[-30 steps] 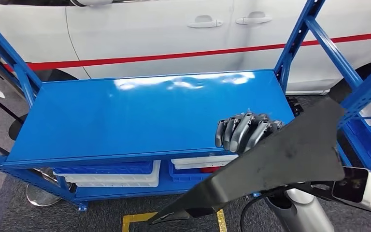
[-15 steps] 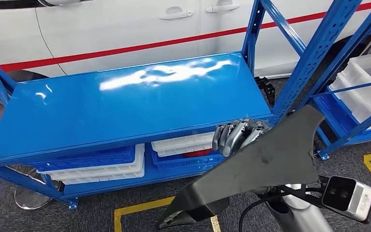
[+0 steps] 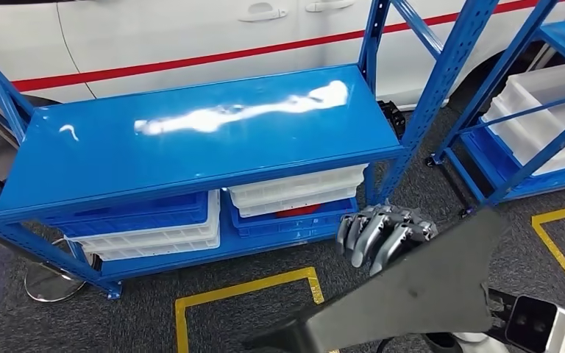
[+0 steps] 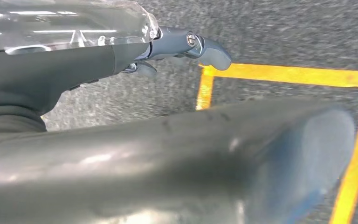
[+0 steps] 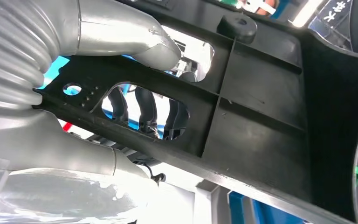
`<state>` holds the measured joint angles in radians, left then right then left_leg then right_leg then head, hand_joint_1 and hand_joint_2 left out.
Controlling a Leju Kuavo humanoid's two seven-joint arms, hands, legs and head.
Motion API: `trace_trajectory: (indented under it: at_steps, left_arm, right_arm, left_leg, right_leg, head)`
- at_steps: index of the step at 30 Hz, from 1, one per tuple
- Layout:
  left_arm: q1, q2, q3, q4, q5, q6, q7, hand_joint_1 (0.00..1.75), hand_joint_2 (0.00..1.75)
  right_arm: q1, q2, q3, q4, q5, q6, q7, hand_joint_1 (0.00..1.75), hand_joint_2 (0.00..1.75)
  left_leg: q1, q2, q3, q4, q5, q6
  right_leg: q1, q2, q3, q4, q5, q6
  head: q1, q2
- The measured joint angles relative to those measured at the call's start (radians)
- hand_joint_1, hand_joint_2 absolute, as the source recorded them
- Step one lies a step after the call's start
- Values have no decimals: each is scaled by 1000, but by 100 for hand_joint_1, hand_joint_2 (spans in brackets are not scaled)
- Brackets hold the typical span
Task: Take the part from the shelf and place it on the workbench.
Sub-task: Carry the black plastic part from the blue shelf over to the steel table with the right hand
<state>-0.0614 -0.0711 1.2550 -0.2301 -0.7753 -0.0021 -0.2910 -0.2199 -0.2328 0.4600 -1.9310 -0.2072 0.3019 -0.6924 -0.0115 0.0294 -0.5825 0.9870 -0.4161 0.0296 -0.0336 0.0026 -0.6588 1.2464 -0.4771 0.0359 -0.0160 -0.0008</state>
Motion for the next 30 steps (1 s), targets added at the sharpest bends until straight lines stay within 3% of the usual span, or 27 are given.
trace_trajectory:
  at_steps: [1,3,5,7,9,11,12,13,14,15,17,19,21,22,23,24,26,27,28,30]
  left_arm:
    - [2,0,1,0,-1,0,-1,0,0]
    - [4,1,3,-1,-2,0,-6,0,0]
    - [7,1,5,-2,-4,0,-11,0,0]
    - [10,1,7,-2,-6,-1,-14,0,0]
    - [11,0,7,-2,-10,-2,-15,0,0]
    - [10,-1,7,-1,-11,-3,-15,0,0]
    - [9,-1,7,-1,-12,-4,-15,0,0]
    - [8,0,7,-1,-12,-4,-15,0,0]
    - [7,0,7,-1,-13,-4,-15,0,0]
    - [6,1,7,-1,-13,-4,-15,0,0]
    - [2,2,7,-2,-13,-2,-15,0,0]
    - [-4,4,8,-3,-12,1,-14,0,0]
    - [-6,3,8,-3,-12,2,-14,0,0]
    - [-6,2,8,-3,-12,3,-14,0,0]
    - [-6,1,8,-3,-12,3,-13,0,0]
    - [-5,0,8,-3,-12,3,-13,0,0]
    - [-6,0,9,-3,-13,4,-10,0,0]
    - [-6,-1,9,-3,-15,6,-7,0,0]
    - [-6,-1,9,-3,-17,8,-4,0,0]
    - [-5,-2,9,-3,-22,12,1,0,0]
  right_arm:
    - [15,0,-13,-9,4,18,0,127,175]
    - [47,0,-47,-29,16,62,-1,127,175]
    - [74,4,-85,-43,31,103,-2,127,175]
    - [86,12,-113,-47,41,125,-2,127,175]
    - [89,21,-128,-49,45,132,-2,127,175]
    - [92,28,-137,-50,47,133,-2,127,175]
    - [93,30,-139,-50,47,132,-2,127,175]
    - [93,31,-141,-50,47,131,-2,127,175]
    - [93,31,-141,-50,47,130,-2,127,175]
    - [91,32,-141,-49,47,129,-2,127,175]
    - [80,34,-141,-45,42,127,-2,127,175]
    - [63,36,-139,-38,36,124,-2,127,175]
    - [53,37,-137,-31,34,120,-2,127,175]
    - [51,38,-136,-27,33,119,-2,127,175]
    - [48,38,-135,-24,33,117,-2,127,175]
    - [46,38,-134,-20,31,112,-2,127,175]
    - [36,38,-127,-12,26,94,-2,127,175]
    - [30,38,-120,-7,21,80,-2,127,175]
    - [24,38,-111,-3,16,66,-2,127,175]
    - [14,37,-94,4,8,41,-2,127,175]
  left_leg:
    - [1,0,-17,13,5,-5]
    - [1,-1,-40,35,12,-18]
    - [4,-1,-50,43,25,-32]
    - [11,-5,-62,55,11,-46]
    - [15,-14,-89,126,-75,-55]
    - [15,-20,-114,243,-172,-55]
    - [15,-21,-115,290,-189,-53]
    - [14,-21,-104,313,-182,-50]
    - [12,-22,-78,308,-157,-46]
    - [10,-22,-35,269,-128,-41]
    - [2,-23,85,122,-117,-29]
    - [-5,-23,159,9,-143,-19]
    - [-7,-22,158,-18,-131,-10]
    - [-6,-21,151,-25,-114,-5]
    - [-4,-19,141,-31,-96,0]
    - [-2,-16,128,-36,-78,3]
    - [-3,-13,96,-36,-53,8]
    - [-4,-11,79,-34,-42,7]
    - [-4,-10,60,-31,-31,6]
    - [-3,-8,20,-19,-10,-1]
  right_leg:
    - [-3,-3,53,-63,0,4]
    - [0,-7,129,-172,-34,-5]
    - [9,-6,138,-204,-47,-28]
    - [12,-9,120,-204,-28,-47]
    - [13,-10,94,-206,-3,-62]
    - [17,-9,60,-205,23,-69]
    - [20,-8,42,-204,36,-69]
    - [22,-8,24,-203,50,-69]
    - [23,-7,6,-202,63,-68]
    - [23,-7,-10,-201,76,-66]
    - [23,-7,-34,-200,101,-60]
    - [20,-10,-40,-205,125,-50]
    - [17,-12,-39,-218,149,-38]
    - [15,-12,-42,-219,143,-33]
    - [15,-10,-49,-206,116,-29]
    - [15,-9,-59,-172,68,-26]
    - [13,-7,-80,-58,-38,-19]
    - [12,-7,-86,2,-58,-14]
    - [10,-7,-85,46,-46,-10]
    - [5,-7,-49,57,27,-4]
  head:
    - [0,0]
    - [-1,0]
    - [-2,0]
    - [-2,0]
    - [-3,0]
    - [-4,0]
    - [-4,0]
    - [-4,0]
    - [-4,0]
    - [-4,0]
    - [-4,0]
    - [-5,0]
    - [-6,0]
    - [-7,0]
    - [-7,0]
    - [-7,0]
    - [-6,0]
    - [-6,0]
    - [-6,0]
    - [-6,0]
